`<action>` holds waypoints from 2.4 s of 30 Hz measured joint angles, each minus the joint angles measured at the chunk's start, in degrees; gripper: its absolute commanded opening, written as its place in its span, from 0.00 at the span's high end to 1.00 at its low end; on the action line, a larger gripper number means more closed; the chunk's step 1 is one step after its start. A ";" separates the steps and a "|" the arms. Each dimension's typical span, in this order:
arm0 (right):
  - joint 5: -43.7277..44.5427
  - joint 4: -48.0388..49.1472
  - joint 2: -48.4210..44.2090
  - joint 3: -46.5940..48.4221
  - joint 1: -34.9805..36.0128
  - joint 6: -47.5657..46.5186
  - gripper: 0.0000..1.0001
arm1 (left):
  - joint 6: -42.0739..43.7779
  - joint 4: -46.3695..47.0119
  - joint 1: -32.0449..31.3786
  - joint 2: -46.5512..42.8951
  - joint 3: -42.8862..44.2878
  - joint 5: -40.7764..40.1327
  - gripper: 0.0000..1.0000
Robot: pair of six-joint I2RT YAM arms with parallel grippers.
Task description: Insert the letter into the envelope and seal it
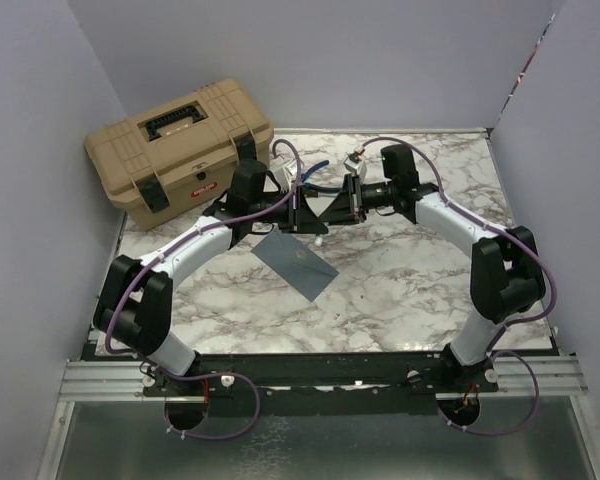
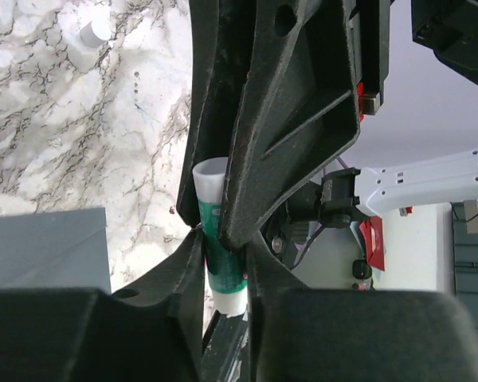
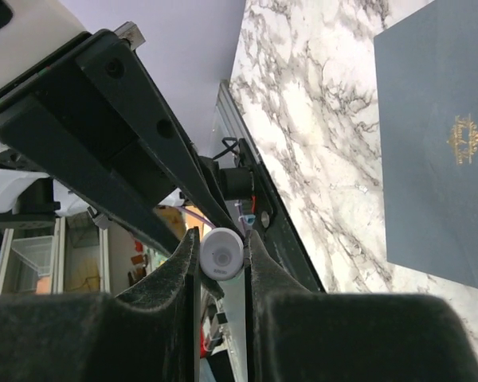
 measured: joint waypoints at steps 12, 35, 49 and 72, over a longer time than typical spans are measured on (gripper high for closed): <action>8.13 5.95 -4.96 -5.18 -0.11 11.80 0.47 | -7.54 5.57 0.15 0.79 -1.03 0.00 1.00; 28.20 6.14 -21.46 -12.98 -0.02 13.00 0.24 | -25.11 9.53 0.11 1.73 -1.20 -10.54 1.00; 32.09 -2.10 -17.97 -6.73 4.59 6.75 0.49 | -31.15 12.15 0.11 1.73 -1.20 -15.10 1.00; 33.68 -2.14 -13.46 -4.44 6.23 5.51 0.80 | -33.18 13.33 0.50 1.70 -0.81 -15.26 1.00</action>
